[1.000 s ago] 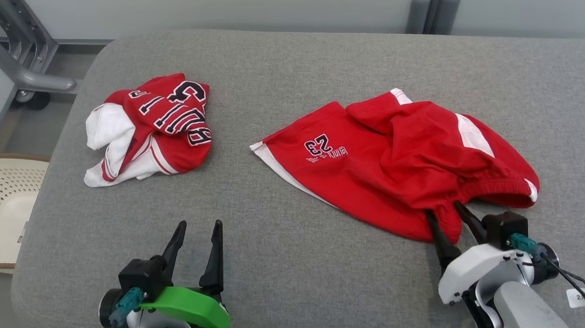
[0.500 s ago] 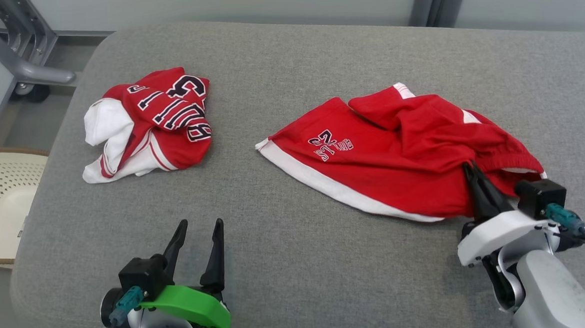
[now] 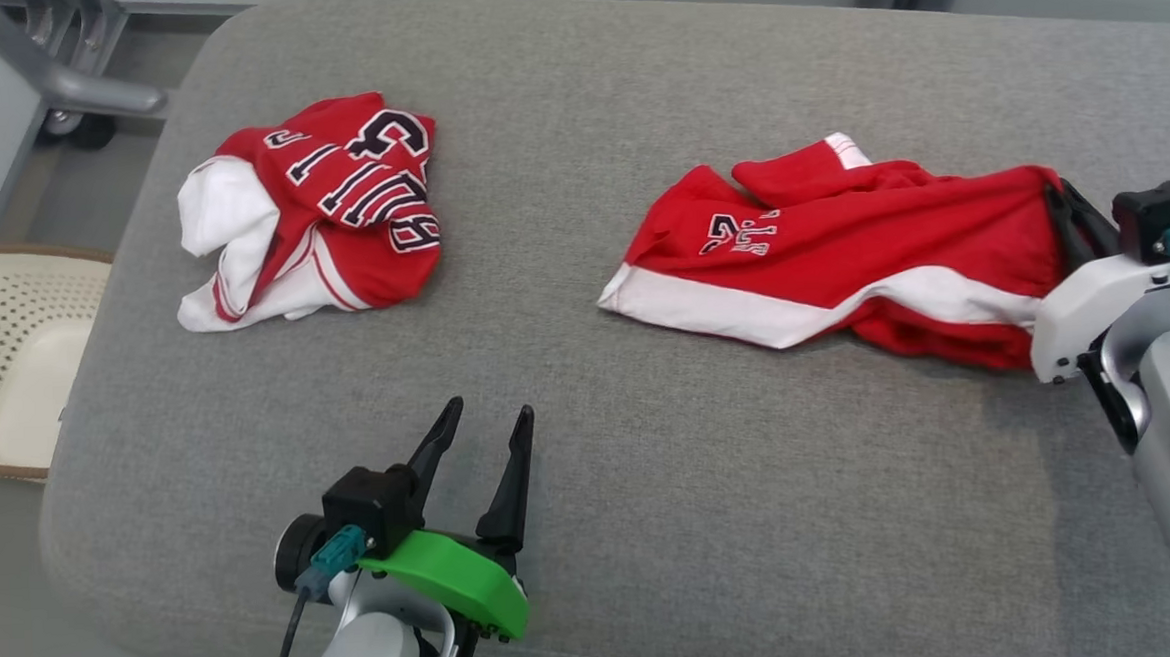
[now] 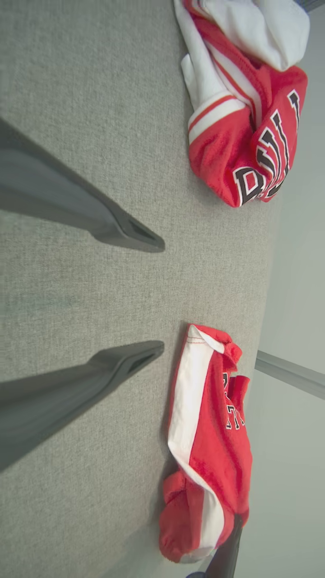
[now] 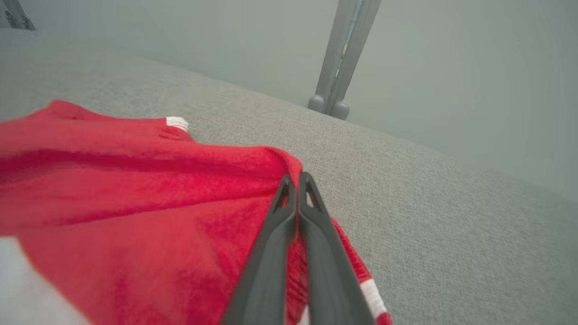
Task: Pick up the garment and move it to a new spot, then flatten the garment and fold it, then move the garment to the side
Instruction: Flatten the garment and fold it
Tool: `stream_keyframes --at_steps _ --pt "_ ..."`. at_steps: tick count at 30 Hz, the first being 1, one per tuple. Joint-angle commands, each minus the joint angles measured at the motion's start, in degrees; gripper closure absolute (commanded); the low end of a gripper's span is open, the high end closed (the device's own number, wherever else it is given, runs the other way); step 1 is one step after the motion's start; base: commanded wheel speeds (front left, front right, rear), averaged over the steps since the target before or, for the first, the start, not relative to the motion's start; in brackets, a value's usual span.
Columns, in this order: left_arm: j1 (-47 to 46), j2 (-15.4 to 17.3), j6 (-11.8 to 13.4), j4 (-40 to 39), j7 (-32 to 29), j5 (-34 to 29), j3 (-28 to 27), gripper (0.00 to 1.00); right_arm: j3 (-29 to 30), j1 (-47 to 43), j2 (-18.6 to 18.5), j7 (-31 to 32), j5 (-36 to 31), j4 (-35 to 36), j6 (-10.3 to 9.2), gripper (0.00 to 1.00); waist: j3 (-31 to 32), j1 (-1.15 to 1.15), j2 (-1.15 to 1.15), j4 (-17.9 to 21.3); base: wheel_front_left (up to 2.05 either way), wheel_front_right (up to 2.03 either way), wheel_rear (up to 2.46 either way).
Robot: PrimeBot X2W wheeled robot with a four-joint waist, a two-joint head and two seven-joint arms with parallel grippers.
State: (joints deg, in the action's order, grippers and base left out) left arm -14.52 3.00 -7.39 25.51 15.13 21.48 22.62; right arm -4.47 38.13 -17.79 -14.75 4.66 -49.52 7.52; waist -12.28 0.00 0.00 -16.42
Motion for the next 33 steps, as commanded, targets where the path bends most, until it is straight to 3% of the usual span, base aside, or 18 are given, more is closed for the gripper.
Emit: stream_keyframes --at_steps 1,2,9,15,22,28,33 --pt "-0.92 0.05 -0.15 0.12 0.03 0.66 0.39 0.0 1.83 1.86 -1.3 0.78 -1.98 -4.58 -0.07 0.51 -1.55 0.0 0.0 -3.31 0.0 0.0 0.0" --pt "-0.9 0.01 -0.15 0.12 0.03 0.78 0.54 0.0 2.77 2.62 -1.07 1.47 -2.7 -7.02 -0.07 0.0 -1.53 0.0 0.0 -3.48 0.0 0.0 0.0" --pt "0.6 -0.06 -0.15 0.48 0.03 1.12 -1.07 0.0 6.12 3.85 1.26 -0.46 -3.35 -8.96 -0.07 0.0 0.51 0.0 0.0 -0.37 0.0 0.0 0.0" --pt "1.94 0.05 -0.15 -0.19 0.03 0.32 -4.31 0.0 8.53 -5.12 3.55 -0.46 1.42 6.21 -0.07 0.0 3.56 0.0 0.0 6.97 0.0 0.0 0.0" --pt "3.0 0.11 -0.15 -0.24 0.03 0.06 -5.99 0.0 2.96 -17.76 5.3 -0.48 7.06 17.02 -0.07 0.0 5.2 0.0 0.0 13.39 0.0 0.0 0.0" --pt "3.58 0.02 -0.15 0.01 0.03 0.56 -5.07 0.0 -3.7 -22.47 6.89 -0.48 10.65 20.44 -0.06 0.0 5.1 0.0 0.0 13.77 0.0 0.0 0.0" --pt "3.39 0.02 -0.15 0.8 0.03 0.92 -3.84 0.0 -5.01 -21.32 7.61 -0.49 10.72 17.03 -0.07 0.0 5.22 0.0 0.0 10.82 0.0 0.0 0.0"
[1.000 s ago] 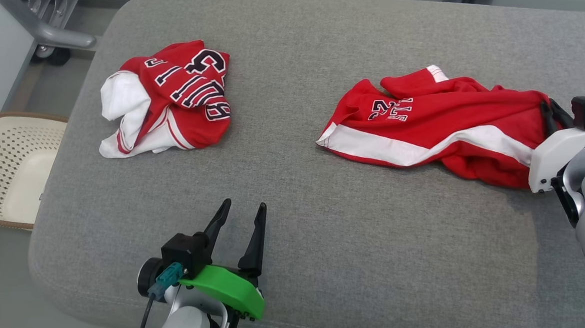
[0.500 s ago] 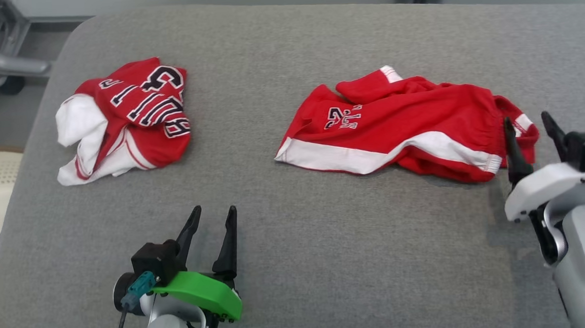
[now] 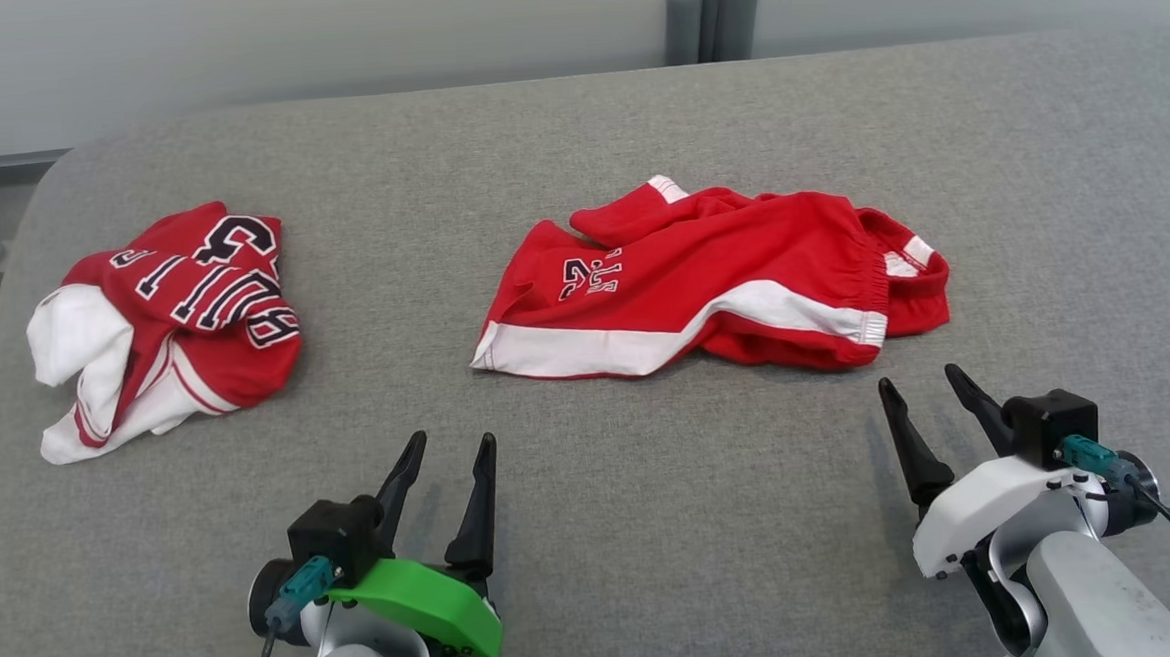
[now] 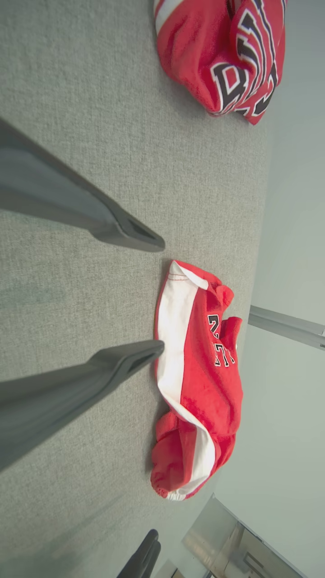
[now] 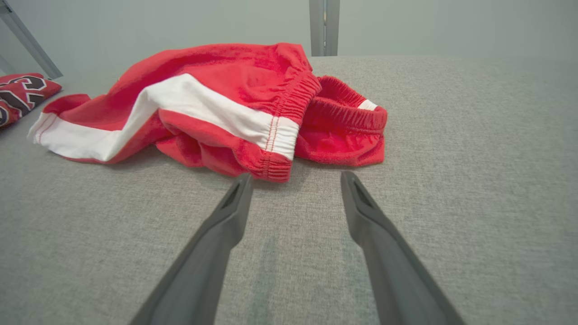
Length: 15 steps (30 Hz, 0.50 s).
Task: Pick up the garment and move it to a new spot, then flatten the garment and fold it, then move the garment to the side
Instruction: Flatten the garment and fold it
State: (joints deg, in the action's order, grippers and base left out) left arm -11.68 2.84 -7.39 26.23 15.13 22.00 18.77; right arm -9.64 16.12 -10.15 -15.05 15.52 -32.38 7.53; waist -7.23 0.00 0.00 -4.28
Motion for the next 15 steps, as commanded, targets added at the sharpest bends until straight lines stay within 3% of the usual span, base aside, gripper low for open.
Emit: stream_keyframes --at_steps 1,13,14,15 --pt "0.6 0.17 -0.15 0.12 0.03 0.42 0.01 0.0 0.37 0.97 0.25 -0.19 -0.04 -0.93 -0.07 0.0 0.19 0.0 0.0 -1.93 0.0 0.0 0.0" --pt "-0.05 0.64 -0.15 -0.3 0.03 0.18 0.58 0.0 3.64 7.29 -0.16 -0.19 -3.2 -12.46 -0.07 0.0 -1.97 0.0 0.0 -9.07 0.0 0.0 0.0" --pt "0.15 0.72 -0.15 -0.38 0.03 0.25 0.34 0.0 3.82 7.71 -0.03 -0.19 -3.41 -12.35 -0.07 0.39 -2.17 0.0 0.0 -9.26 0.0 0.0 0.0" --pt "0.15 0.72 -0.15 -0.38 0.03 0.25 0.34 0.0 3.82 7.71 -0.03 -0.19 -3.41 -12.35 -0.07 0.39 -2.17 0.0 0.0 -9.26 0.0 0.0 0.0"
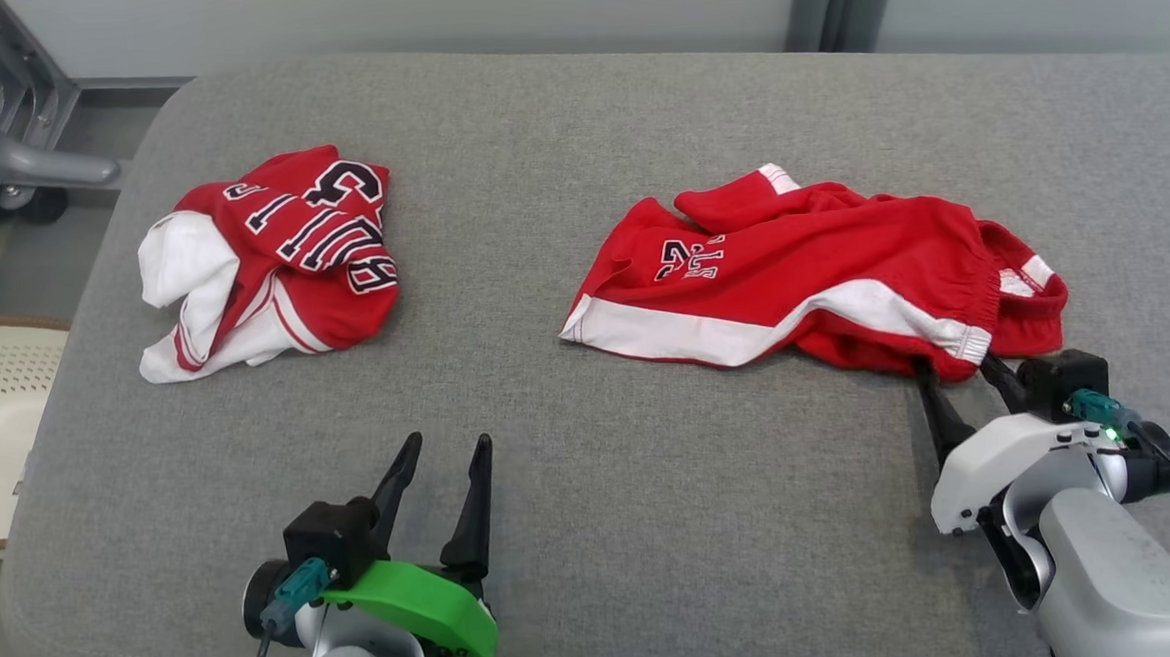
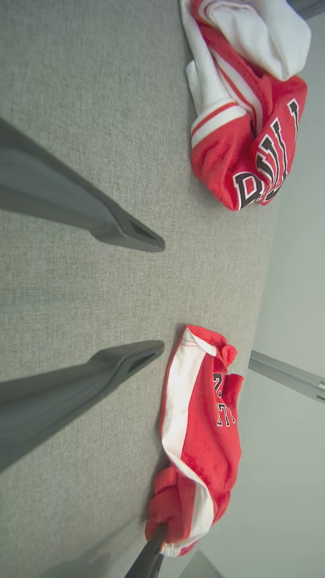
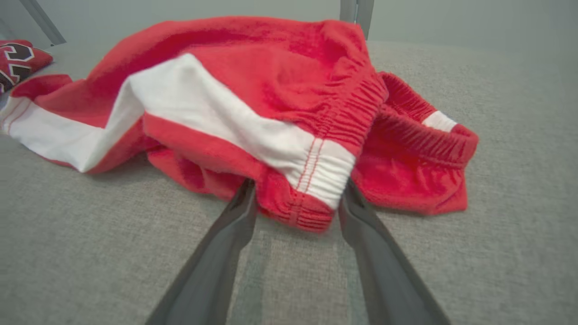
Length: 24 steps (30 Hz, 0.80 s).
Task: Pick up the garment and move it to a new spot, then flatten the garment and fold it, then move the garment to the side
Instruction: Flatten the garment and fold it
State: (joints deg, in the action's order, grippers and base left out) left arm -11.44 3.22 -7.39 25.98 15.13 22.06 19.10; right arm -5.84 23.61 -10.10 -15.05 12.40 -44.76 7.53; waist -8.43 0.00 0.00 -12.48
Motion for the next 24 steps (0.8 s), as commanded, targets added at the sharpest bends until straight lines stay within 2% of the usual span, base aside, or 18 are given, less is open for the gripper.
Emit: stream_keyframes --at_steps 1,2,5,12,19,20,21,22,24 --pt "0.16 0.39 -0.15 -0.24 0.03 0.29 -0.21 0.0 0.06 0.4 -0.14 -0.19 -0.39 0.12 -0.08 0.59 -1.19 0.0 0.0 -1.18 0.0 0.0 0.0" --pt "0.41 0.46 -0.15 -0.3 0.03 0.33 -0.36 0.0 -0.06 0.41 -0.13 -0.19 -0.32 0.08 -0.08 1.0 -1.34 0.0 0.0 -1.22 0.0 0.0 0.0" --pt "0.98 0.58 -0.15 -0.42 0.03 0.29 -0.91 0.0 -1.22 0.53 -0.35 -0.19 0.12 0.1 -0.07 1.0 -1.58 0.0 0.0 -0.81 0.0 0.0 0.0" --pt "1.42 0.3 -0.15 -0.21 0.03 0.45 -1.14 0.0 -3.06 -1.41 -4.37 -0.19 1.58 0.48 -0.08 1.0 -0.59 0.0 0.0 2.31 0.0 0.0 0.0" --pt "0.91 0.06 -0.15 0.07 0.02 0.71 -0.16 0.0 -11.02 -2.12 -9.22 -0.19 7.64 -0.42 -0.08 1.0 0.18 0.0 0.0 5.38 0.0 0.0 0.0" --pt "0.79 0.03 -0.15 0.16 0.03 0.75 -0.11 0.0 -12.16 -1.74 -9.93 -0.19 8.67 -0.63 -0.08 0.65 0.21 0.0 0.0 5.66 0.0 0.0 0.0" --pt "0.68 0.0 -0.15 0.31 0.03 0.74 -0.03 0.0 -13.2 -1.3 -10.43 -0.19 9.76 -0.78 -0.08 0.05 0.25 0.0 0.0 5.9 0.0 0.0 0.0" --pt "0.6 -0.03 -0.15 0.42 0.03 0.8 0.0 0.0 -14.26 -1.15 -10.71 -0.19 10.89 -1.1 -0.08 0.0 0.3 0.0 0.0 6.08 0.0 0.0 0.0" --pt "0.53 -0.06 -0.15 0.63 0.03 0.89 -0.11 0.0 -15.74 -0.66 -11.71 -0.19 12.12 -0.73 -0.08 0.0 0.42 0.0 0.0 6.45 0.0 0.0 0.0"
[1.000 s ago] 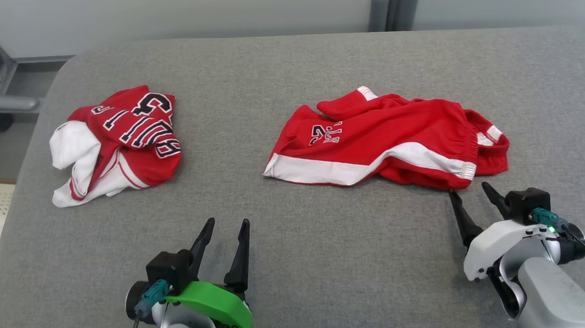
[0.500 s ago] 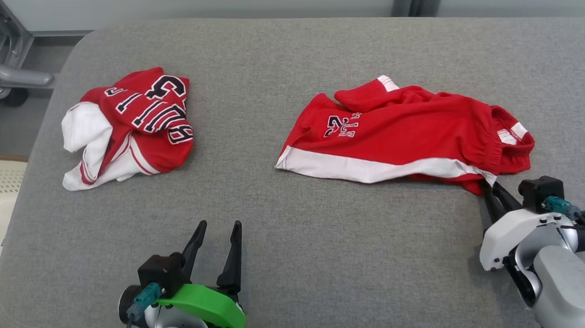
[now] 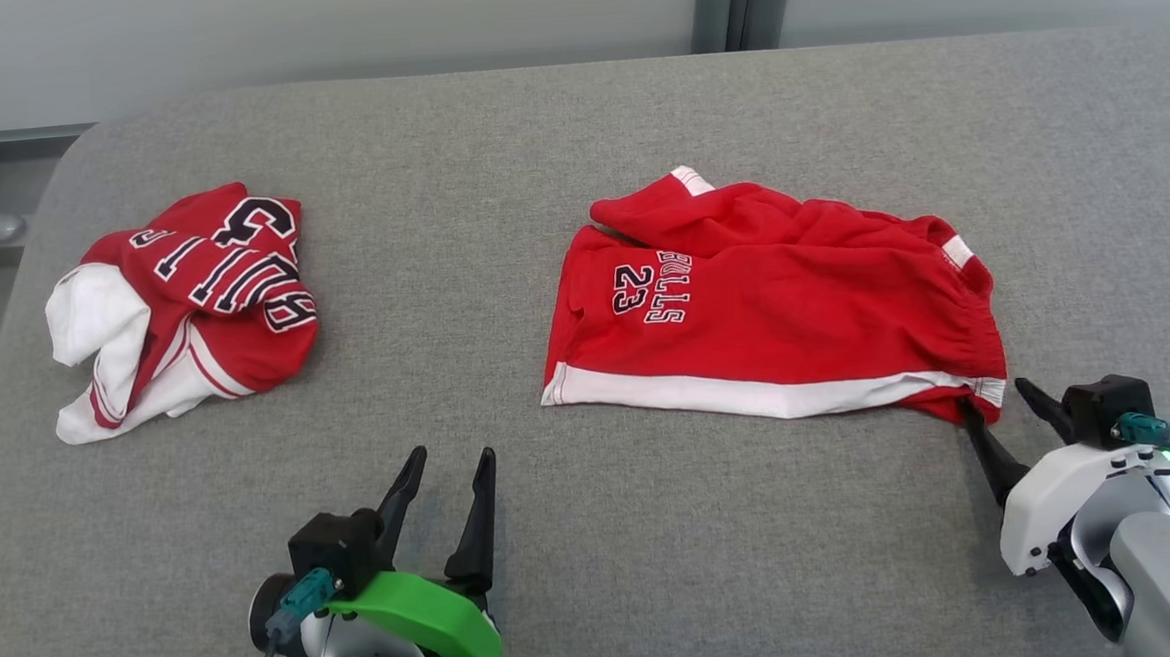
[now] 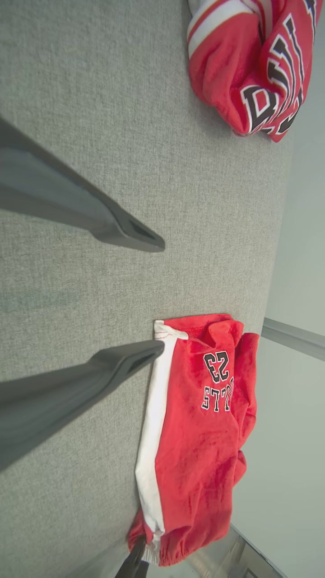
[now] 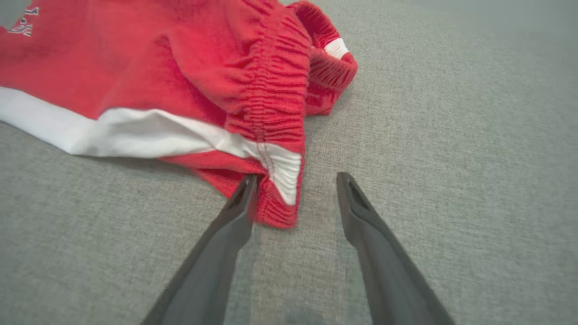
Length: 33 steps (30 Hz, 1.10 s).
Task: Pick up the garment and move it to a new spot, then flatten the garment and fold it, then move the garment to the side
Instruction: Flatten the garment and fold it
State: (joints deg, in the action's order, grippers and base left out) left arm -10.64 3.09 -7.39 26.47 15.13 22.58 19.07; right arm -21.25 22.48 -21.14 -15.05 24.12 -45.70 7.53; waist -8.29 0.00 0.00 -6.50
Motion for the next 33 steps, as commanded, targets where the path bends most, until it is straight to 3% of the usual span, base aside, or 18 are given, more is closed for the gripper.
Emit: stream_keyframes --at_steps 1,6,11,18,25,33 --pt "-0.08 0.06 -0.15 0.4 0.03 0.42 -0.19 0.0 -1.38 0.36 -1.48 -0.19 1.53 0.49 -0.08 0.0 0.52 0.0 0.0 0.78 0.0 0.0 0.0" --pt "1.01 0.03 -0.15 0.72 0.03 0.2 -0.95 0.0 -0.53 -1.57 -2.61 -0.19 3.43 2.65 -0.08 0.0 1.69 0.0 0.0 1.48 0.0 0.0 0.0" --pt "2.38 0.03 -0.15 -0.44 0.03 -1.64 -4.01 0.0 4.87 -3.99 -1.33 -0.19 1.25 8.51 -0.08 0.0 3.33 0.0 0.0 2.68 0.0 0.0 0.0" --pt "5.36 -0.07 -0.15 -3.33 0.03 -7.01 -11.46 0.0 14.02 -9.89 5.09 -0.2 -7.72 19.8 -0.08 0.0 5.97 0.0 0.0 5.05 0.0 0.0 0.0" --pt "7.78 -0.16 0.54 -5.94 0.03 -10.79 -15.44 0.0 16.5 -14.4 10.14 -0.19 -12.83 25.88 -0.07 0.0 7.54 0.0 0.0 6.27 0.0 0.0 0.0" --pt "10.69 -0.16 2.35 -7.71 0.03 -12.92 -16.89 0.0 18.98 -17.48 13.49 -0.2 -14.84 28.37 -0.08 0.0 9.06 0.0 0.0 7.03 0.0 0.0 0.0"
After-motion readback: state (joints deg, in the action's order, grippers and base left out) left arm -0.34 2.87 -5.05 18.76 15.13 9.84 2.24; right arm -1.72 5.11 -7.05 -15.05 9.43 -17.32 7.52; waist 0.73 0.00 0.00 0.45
